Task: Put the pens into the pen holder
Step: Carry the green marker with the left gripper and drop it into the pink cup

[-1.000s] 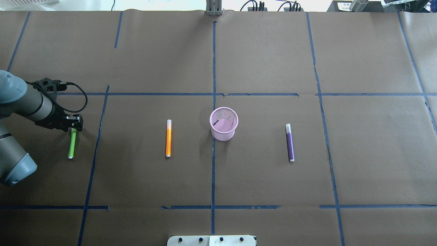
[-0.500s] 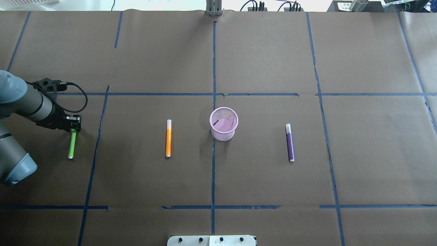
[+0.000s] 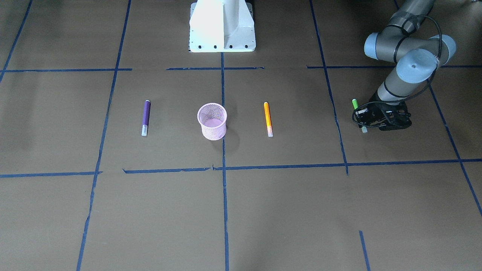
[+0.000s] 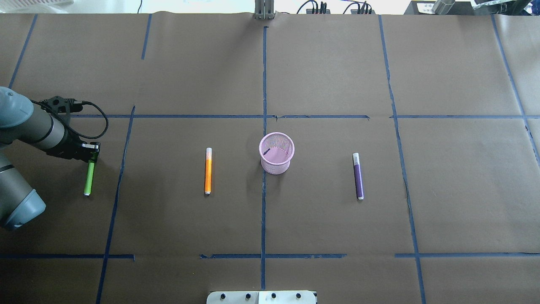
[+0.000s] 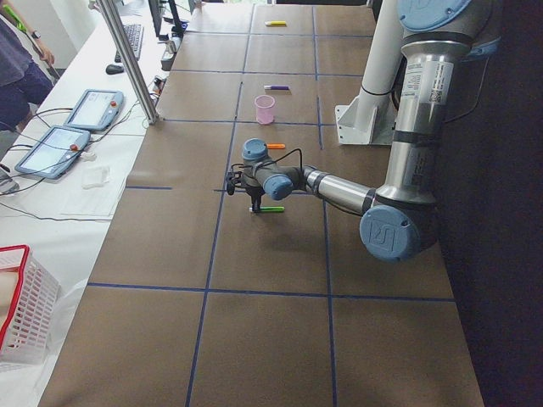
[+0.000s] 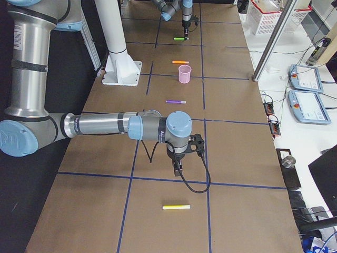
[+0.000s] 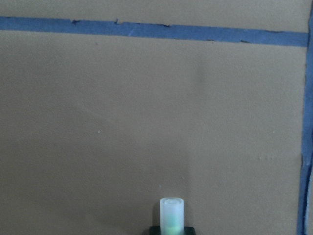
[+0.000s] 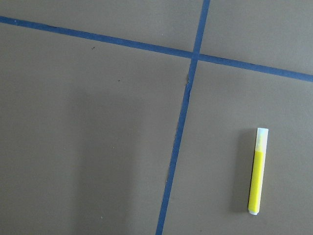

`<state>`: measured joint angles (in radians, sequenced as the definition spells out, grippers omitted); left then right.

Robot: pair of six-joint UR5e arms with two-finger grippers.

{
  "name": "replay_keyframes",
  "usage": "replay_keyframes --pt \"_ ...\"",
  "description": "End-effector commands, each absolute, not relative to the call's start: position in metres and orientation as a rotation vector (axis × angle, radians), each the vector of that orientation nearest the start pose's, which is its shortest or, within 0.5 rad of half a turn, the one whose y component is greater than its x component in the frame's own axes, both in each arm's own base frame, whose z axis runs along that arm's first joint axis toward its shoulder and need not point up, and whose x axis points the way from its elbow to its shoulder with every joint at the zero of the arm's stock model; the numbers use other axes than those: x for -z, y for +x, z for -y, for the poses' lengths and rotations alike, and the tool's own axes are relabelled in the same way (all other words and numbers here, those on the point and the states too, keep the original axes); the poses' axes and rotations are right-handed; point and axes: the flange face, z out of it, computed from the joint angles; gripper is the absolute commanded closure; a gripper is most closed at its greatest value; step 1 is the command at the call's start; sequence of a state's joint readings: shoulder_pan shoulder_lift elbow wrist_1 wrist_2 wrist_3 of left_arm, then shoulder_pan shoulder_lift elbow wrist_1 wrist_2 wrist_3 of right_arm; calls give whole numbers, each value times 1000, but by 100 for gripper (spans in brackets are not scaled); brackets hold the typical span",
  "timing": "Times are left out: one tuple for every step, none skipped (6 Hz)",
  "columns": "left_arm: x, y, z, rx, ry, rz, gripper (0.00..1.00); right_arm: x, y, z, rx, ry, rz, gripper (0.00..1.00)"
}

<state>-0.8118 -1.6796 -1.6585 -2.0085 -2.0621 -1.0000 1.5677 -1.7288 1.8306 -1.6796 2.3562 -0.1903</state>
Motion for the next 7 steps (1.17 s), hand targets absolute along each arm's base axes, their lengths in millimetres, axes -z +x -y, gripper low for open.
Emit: replay_keyframes --pt "-472 320 468 58 114 -833 100 -613 62 423 181 68 784 0" --pt "-429 312 476 81 287 -820 100 -613 61 423 181 68 785 0" --pt "-360 319 488 65 404 -900 100 -612 62 423 180 70 785 0" --pt "-302 320 490 60 470 -977 100 -613 61 423 183 70 785 0" --pt "-262 322 496 92 568 -992 100 -612 61 423 181 69 785 0" --pt "-210 375 476 96 697 -1000 100 -612 61 423 182 71 785 0" --pt "-178 424 449 116 796 -984 100 -611 61 424 184 73 785 0"
